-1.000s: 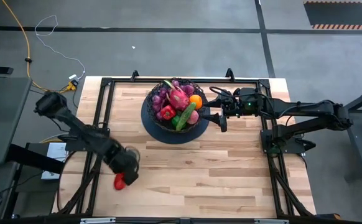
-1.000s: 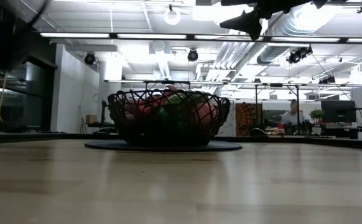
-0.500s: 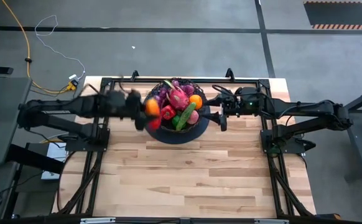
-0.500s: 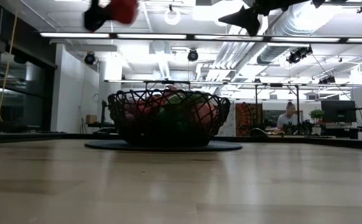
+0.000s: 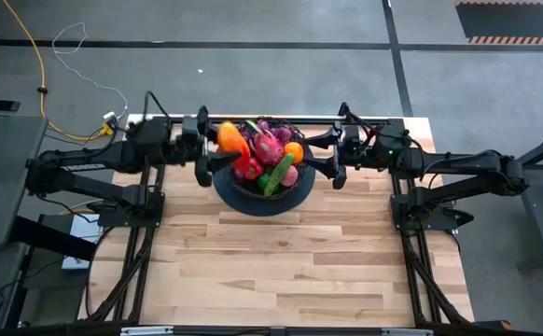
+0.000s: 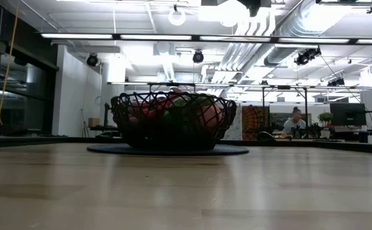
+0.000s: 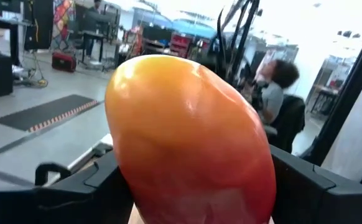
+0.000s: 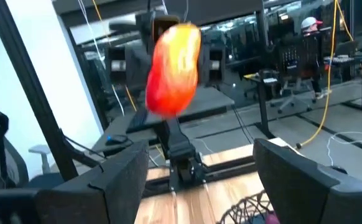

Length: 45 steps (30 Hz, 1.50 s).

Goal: Build produce basket
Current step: Put the mango into the wire basket

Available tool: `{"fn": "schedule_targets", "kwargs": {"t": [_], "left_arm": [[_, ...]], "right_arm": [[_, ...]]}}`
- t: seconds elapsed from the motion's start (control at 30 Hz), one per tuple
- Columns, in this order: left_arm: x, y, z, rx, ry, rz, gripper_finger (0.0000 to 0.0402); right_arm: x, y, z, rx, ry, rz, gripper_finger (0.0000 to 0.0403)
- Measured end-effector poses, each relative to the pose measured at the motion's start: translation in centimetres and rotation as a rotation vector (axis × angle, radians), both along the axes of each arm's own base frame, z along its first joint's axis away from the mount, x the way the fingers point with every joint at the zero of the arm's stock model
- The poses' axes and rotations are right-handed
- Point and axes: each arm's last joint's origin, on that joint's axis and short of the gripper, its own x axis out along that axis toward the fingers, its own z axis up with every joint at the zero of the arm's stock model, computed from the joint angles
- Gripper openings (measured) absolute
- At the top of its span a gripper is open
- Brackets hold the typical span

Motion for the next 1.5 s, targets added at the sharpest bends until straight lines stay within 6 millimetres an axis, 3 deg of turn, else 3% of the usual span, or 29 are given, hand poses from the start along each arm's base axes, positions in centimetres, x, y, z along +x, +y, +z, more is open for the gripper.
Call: {"fn": "schedule_targets", "kwargs": {"t": [0.17,0.87,1.07,1.2,1.5], "left_arm": [[1.3,-1.1,-2.4,-0.017,0.016,0.018,0.0269],[1.8,-1.0,-2.5,0.009,-0.007,0.075,0.0269],[4.3,1.7,-4.8,-0.101,0.244,0.176,0.0269],[6.5,3.3,-8.0,-0.196,0.425,0.228,0.0269],[8.8,3.9,-14.7,-0.387,0.744,0.311,0.0269]], "right_arm": [[0.0,0.0,0.1,-0.001,-0.013,0.0,0.0279],[0.0,0.0,0.2,0.003,-0.018,0.001,0.0279],[0.0,0.0,0.2,0.006,-0.021,0.001,0.0279],[0.0,0.0,0.2,0.01,-0.023,0.002,0.0279],[0.0,0.0,0.2,0.009,-0.025,0.001,0.0279]]}}
